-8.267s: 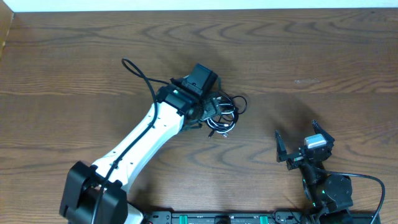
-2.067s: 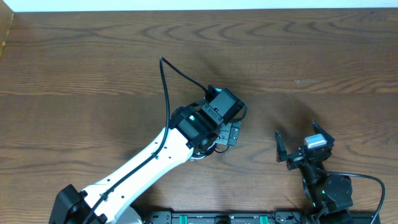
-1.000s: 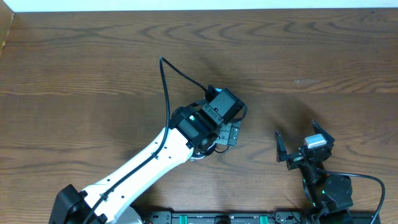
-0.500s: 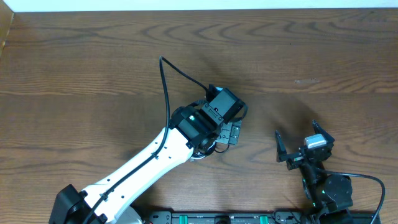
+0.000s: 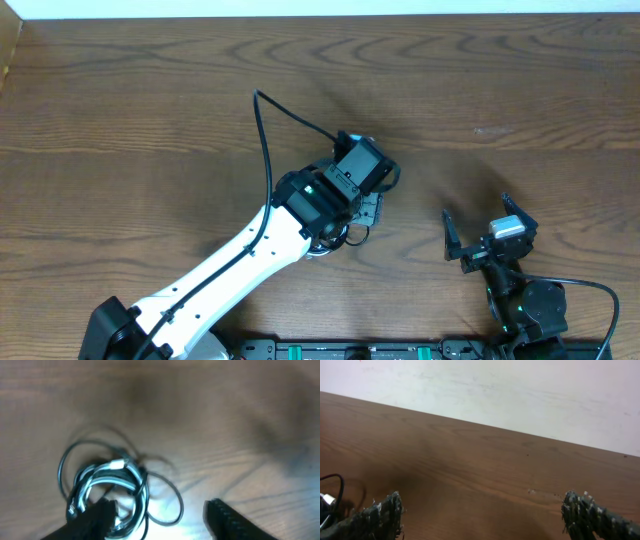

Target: Untangle cables

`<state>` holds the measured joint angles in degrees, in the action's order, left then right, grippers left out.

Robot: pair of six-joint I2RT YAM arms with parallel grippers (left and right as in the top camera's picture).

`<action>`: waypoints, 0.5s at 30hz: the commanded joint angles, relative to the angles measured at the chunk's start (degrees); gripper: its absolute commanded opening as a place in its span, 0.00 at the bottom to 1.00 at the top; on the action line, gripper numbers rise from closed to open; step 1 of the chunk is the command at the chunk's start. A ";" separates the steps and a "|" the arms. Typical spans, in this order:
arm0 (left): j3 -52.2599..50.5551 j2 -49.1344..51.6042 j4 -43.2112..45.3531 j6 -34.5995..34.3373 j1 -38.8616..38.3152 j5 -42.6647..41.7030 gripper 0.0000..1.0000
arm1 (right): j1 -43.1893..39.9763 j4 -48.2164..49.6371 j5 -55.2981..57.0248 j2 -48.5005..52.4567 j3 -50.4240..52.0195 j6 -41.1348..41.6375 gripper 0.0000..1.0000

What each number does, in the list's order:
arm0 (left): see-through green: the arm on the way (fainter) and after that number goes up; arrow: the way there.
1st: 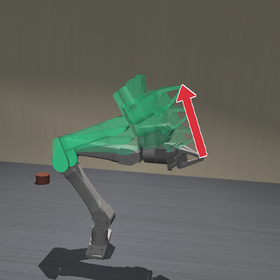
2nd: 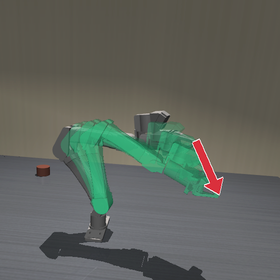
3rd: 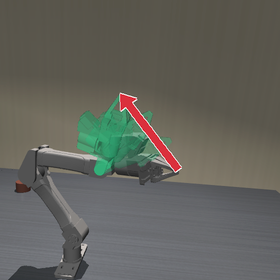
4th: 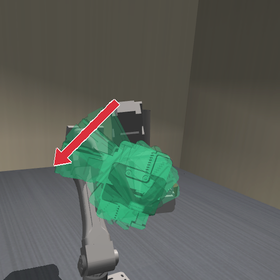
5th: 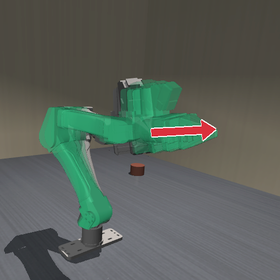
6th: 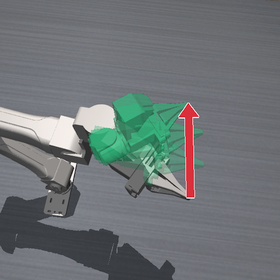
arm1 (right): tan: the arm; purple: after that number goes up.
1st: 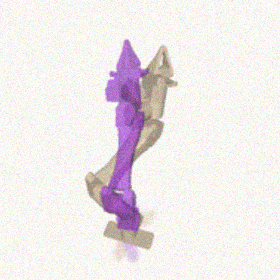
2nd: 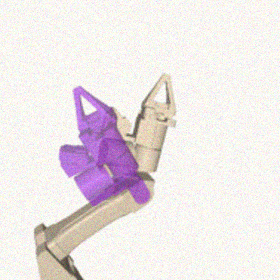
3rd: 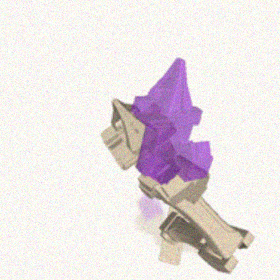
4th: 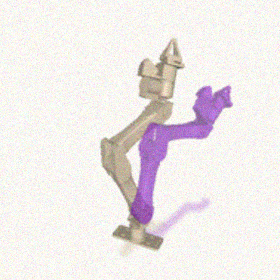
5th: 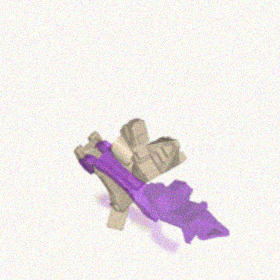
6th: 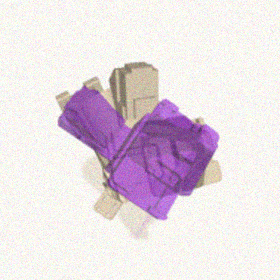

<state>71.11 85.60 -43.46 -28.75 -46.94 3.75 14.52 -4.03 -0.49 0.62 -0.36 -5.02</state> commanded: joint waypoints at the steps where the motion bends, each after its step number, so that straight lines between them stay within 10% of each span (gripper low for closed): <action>1: -3.34 0.59 2.62 -0.13 0.09 0.15 0.48 | 0.11 -0.24 -0.31 -0.35 0.04 0.46 0.99; 7: -6.93 1.97 2.10 -1.97 0.09 -1.42 0.41 | 0.11 -0.24 -0.31 -0.35 0.04 0.46 0.99; 11: -6.99 2.05 1.53 -1.97 0.09 -1.81 0.11 | 0.11 -0.24 -0.31 -0.35 0.04 0.46 0.99; 15: -8.61 4.09 3.02 -1.95 -0.20 0.87 0.11 | 0.11 -0.24 -0.31 -0.35 0.04 0.46 0.99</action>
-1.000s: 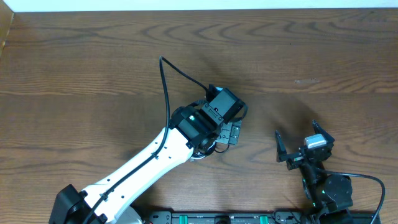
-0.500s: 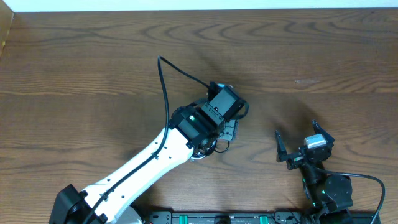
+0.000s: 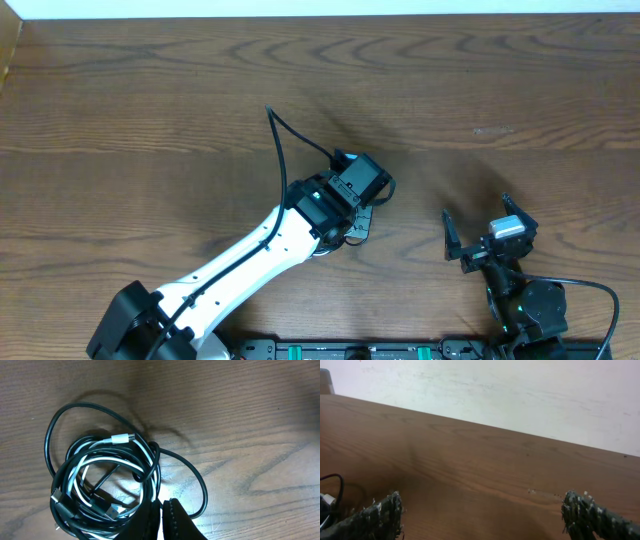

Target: Untangle cables

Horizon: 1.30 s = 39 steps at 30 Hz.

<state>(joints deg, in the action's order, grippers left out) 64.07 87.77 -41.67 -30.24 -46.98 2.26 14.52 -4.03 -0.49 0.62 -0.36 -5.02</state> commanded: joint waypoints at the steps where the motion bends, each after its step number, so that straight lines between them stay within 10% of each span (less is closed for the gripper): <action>1: -2.03 2.71 2.14 -0.48 -0.13 2.32 0.11 | 0.11 -0.24 -0.31 -0.35 0.04 0.46 0.99; 30: -1.09 12.94 6.29 -0.24 0.02 0.09 0.08 | 0.11 -0.24 -0.31 -0.35 0.04 0.46 0.99; 39: -1.18 10.82 6.88 -0.24 0.02 0.07 0.38 | 0.11 -0.24 -0.31 -0.35 0.04 0.46 0.99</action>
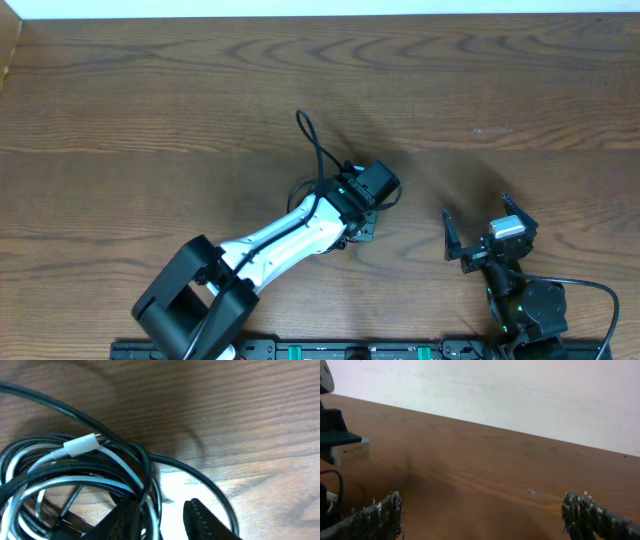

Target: Untangle cables

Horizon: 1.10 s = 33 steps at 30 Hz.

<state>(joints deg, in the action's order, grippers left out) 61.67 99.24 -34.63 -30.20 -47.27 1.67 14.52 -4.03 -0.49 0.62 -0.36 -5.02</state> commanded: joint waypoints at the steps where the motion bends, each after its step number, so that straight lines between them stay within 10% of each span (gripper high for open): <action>1: 1.22 -0.66 -0.15 -0.28 0.28 0.66 0.39 | 0.11 -0.24 -0.33 -0.35 0.04 0.46 0.99; 23: -0.33 3.65 1.51 -0.31 0.20 3.74 0.58 | 0.11 -0.24 -0.31 -0.35 0.04 0.46 0.99; 28: -0.33 3.65 1.46 -0.28 0.20 3.72 0.97 | 0.11 -0.24 -0.31 -0.35 0.04 0.46 0.99; 33: -0.50 3.65 1.36 -0.28 0.20 3.72 0.73 | 0.11 -0.24 -0.31 -0.35 0.04 0.46 0.99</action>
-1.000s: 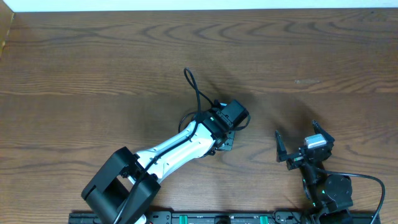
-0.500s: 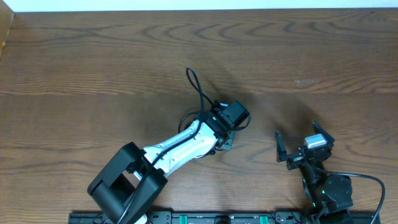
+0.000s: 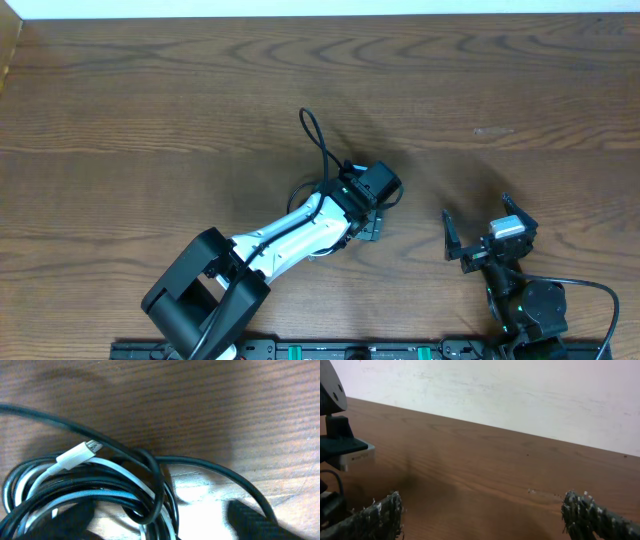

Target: Untangle cables

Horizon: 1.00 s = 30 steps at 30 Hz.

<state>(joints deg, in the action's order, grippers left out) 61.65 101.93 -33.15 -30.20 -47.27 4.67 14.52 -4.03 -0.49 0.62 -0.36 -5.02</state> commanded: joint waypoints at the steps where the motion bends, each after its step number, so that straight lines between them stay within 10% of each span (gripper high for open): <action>1: -0.57 0.96 -0.11 -0.28 0.20 0.70 0.73 | 0.11 -0.24 -0.31 -0.35 0.04 0.46 0.99; 19: -1.88 0.96 0.52 -0.26 0.20 0.98 0.66 | 0.11 -0.24 -0.33 -0.35 0.04 0.46 0.99; 26: -1.88 0.96 0.50 -0.26 0.20 1.40 0.12 | 0.11 -0.24 -0.31 -0.35 0.04 0.46 0.99; 30: -1.62 0.09 0.50 -0.26 0.26 1.38 0.08 | 0.11 -0.24 -0.31 -0.35 0.04 0.46 0.99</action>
<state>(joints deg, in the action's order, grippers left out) 60.45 101.91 -32.75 -30.20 -47.27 5.58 14.52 -4.03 -0.49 0.62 -0.36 -5.02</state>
